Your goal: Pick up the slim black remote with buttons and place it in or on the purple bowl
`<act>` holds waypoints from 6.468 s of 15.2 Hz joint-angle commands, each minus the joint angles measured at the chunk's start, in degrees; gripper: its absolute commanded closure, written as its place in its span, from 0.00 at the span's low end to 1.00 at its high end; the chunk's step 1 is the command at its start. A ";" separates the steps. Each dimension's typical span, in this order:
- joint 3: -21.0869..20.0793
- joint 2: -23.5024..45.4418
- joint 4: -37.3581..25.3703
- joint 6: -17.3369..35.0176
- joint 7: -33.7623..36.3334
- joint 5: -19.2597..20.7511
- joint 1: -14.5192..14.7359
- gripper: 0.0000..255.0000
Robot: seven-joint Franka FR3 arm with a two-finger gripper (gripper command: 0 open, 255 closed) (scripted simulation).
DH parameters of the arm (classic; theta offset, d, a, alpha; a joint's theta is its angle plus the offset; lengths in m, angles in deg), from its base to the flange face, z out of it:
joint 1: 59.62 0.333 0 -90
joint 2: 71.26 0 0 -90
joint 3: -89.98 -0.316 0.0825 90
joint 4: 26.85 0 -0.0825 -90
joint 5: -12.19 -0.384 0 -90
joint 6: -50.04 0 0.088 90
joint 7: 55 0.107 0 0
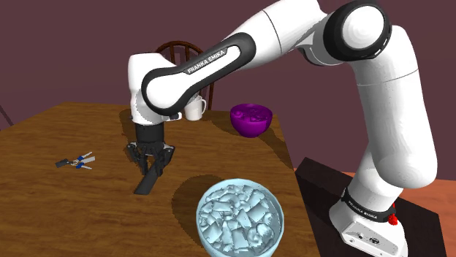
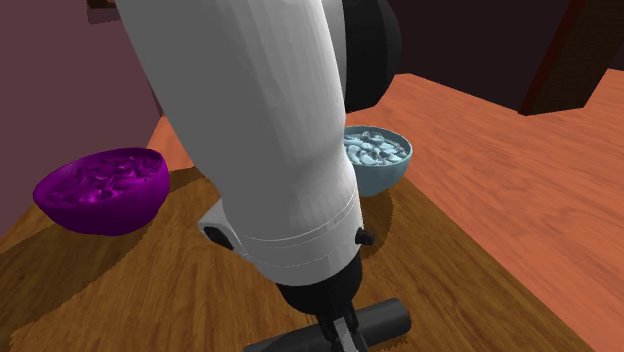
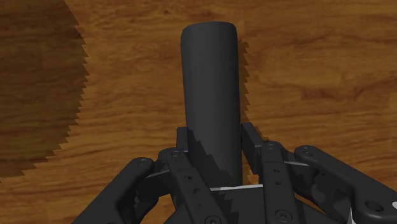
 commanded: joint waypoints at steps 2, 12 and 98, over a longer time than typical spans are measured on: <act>-0.18 -0.45 -0.15 -1.01 -0.07 -0.33 -0.21 1.00; -1.12 -3.31 -4.00 -7.38 0.14 -1.65 -0.69 1.00; 17.95 -42.37 25.81 -22.31 -48.37 -17.37 -28.41 0.00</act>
